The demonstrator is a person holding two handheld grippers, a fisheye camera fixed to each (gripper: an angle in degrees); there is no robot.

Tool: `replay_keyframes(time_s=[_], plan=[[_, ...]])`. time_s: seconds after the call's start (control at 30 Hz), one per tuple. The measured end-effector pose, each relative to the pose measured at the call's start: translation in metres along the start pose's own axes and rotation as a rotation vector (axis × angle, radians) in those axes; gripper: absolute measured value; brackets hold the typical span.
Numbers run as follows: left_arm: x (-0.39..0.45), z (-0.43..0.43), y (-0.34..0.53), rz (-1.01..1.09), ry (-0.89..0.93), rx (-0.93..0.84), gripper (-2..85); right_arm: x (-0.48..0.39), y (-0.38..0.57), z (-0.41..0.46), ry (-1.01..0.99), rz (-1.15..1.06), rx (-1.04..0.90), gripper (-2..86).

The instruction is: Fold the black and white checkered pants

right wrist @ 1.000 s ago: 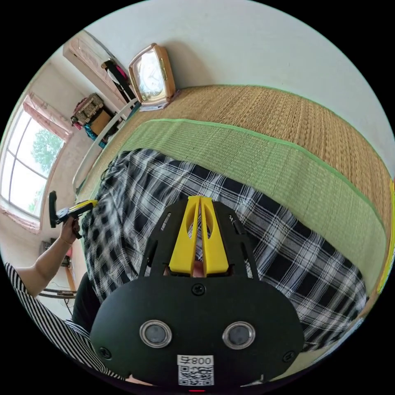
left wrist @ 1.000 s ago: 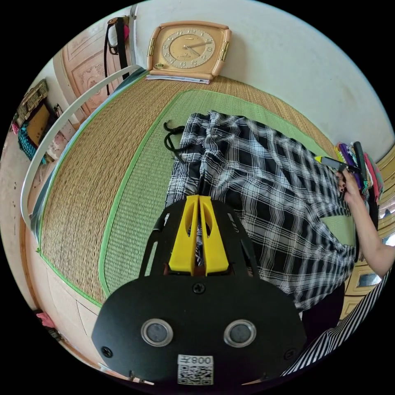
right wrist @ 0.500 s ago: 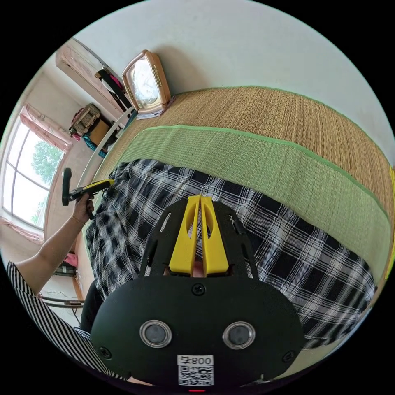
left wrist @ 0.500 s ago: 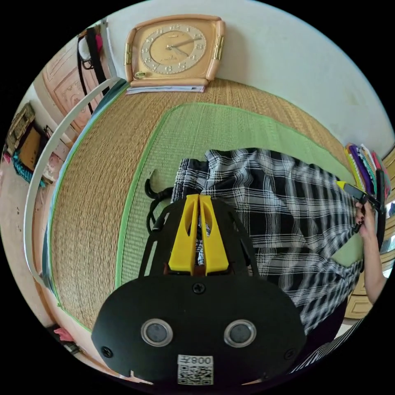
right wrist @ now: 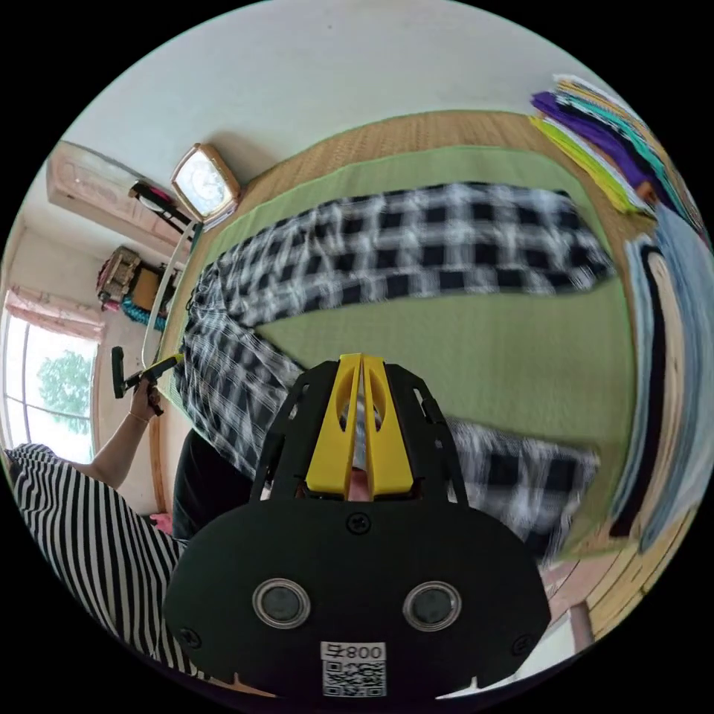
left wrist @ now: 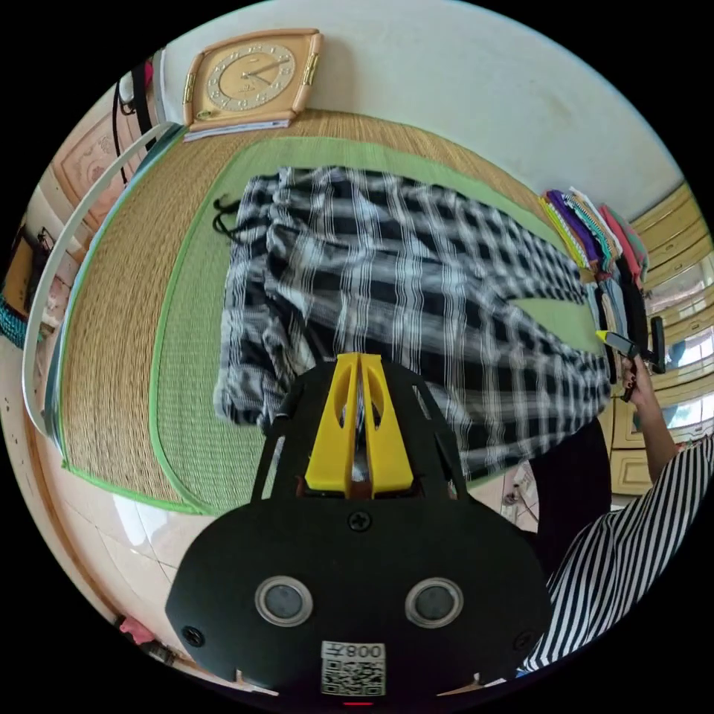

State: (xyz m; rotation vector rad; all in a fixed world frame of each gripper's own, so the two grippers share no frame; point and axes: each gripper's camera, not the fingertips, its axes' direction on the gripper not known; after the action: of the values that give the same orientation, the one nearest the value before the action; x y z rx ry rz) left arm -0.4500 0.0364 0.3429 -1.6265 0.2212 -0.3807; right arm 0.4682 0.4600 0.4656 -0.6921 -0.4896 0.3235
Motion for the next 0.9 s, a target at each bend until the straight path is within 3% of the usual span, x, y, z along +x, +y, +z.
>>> replay_keyframes(time_s=[0.13,0.27,0.43,0.6,0.9], plan=[[0.014,0.025,0.003,-0.028,0.154,-0.028,0.1,0.035,0.071,-0.032,0.116,0.169,0.033,0.0],[0.051,0.065,-0.014,0.066,0.112,-0.134,0.1,0.059,0.113,-0.035,0.184,0.279,0.048,0.1],[0.061,0.089,-0.028,0.067,0.062,-0.139,0.0,0.084,0.129,-0.026,0.236,0.352,0.024,0.0],[0.073,0.101,-0.044,0.05,-0.013,-0.138,0.0,0.106,0.133,-0.037,0.165,0.381,0.073,0.0],[0.192,0.168,-0.111,0.361,0.228,-0.116,0.2,0.096,0.151,-0.062,0.049,0.332,0.134,0.0]])
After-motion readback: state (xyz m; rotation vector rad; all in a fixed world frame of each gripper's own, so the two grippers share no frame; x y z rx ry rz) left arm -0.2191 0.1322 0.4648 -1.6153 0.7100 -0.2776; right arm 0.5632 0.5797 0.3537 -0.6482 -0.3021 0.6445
